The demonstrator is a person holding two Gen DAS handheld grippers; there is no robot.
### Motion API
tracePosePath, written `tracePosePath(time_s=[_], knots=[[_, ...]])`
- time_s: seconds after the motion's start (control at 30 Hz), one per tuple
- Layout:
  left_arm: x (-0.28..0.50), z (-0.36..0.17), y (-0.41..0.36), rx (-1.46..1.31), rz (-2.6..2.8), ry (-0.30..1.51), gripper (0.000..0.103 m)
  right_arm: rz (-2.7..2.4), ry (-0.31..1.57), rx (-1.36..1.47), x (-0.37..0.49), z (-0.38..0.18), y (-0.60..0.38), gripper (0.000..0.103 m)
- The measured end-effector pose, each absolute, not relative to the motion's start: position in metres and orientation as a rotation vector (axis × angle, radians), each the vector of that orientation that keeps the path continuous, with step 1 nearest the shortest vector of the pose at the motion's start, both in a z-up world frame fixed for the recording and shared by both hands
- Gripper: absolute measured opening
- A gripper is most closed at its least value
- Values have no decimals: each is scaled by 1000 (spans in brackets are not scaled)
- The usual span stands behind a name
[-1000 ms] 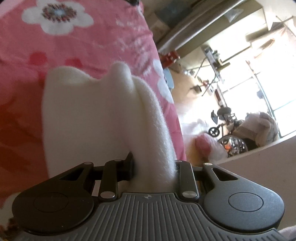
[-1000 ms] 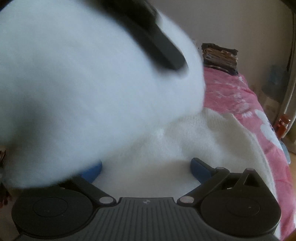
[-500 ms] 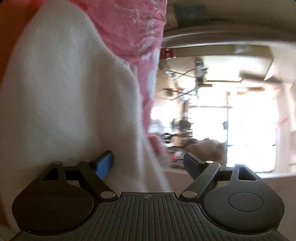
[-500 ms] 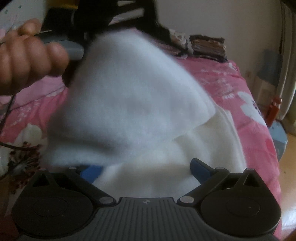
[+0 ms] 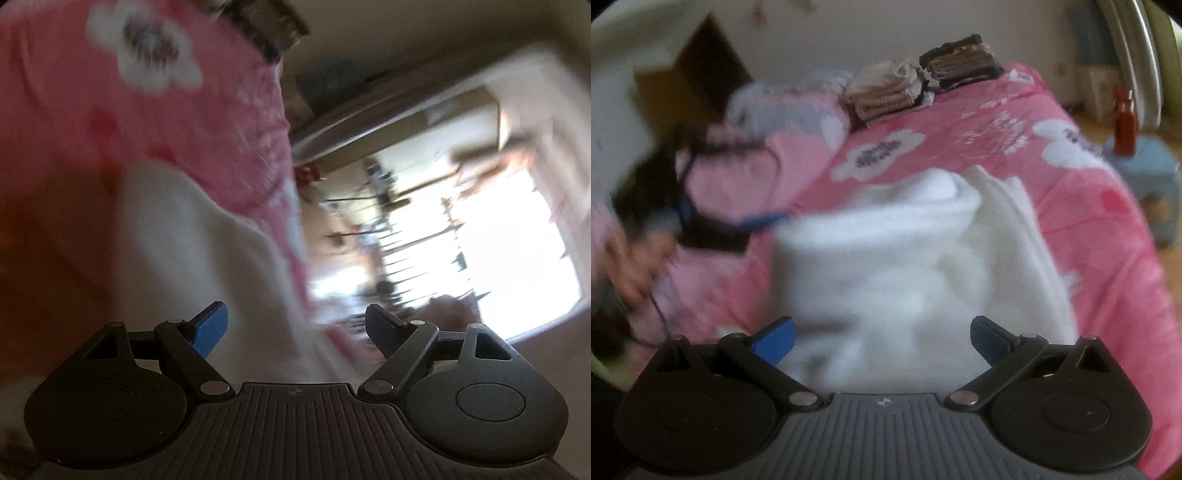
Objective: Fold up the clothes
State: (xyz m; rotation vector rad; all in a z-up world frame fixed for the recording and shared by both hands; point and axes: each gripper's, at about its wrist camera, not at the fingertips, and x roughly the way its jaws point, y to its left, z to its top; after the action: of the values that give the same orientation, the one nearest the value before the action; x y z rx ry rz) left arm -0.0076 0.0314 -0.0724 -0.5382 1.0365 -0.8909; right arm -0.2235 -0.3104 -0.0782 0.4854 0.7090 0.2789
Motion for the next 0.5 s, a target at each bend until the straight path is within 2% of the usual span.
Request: tracePosePath(time_s=[0.1,0.33,0.43,0.5], knots=[[-28,-66,28,-236,-878,988,82,340,708,526,-215,-70,-308,103],[-84,-91,4,105,-1041,991,83,349,735,425,-200,-58,-281,101],[-98,-103,-14,299,-1035,954,91,339,767,396,-191,-59,-273,98],[-109,-108,-29,477,-1039,896,92,325,789,372,-183,-59,-269,95]])
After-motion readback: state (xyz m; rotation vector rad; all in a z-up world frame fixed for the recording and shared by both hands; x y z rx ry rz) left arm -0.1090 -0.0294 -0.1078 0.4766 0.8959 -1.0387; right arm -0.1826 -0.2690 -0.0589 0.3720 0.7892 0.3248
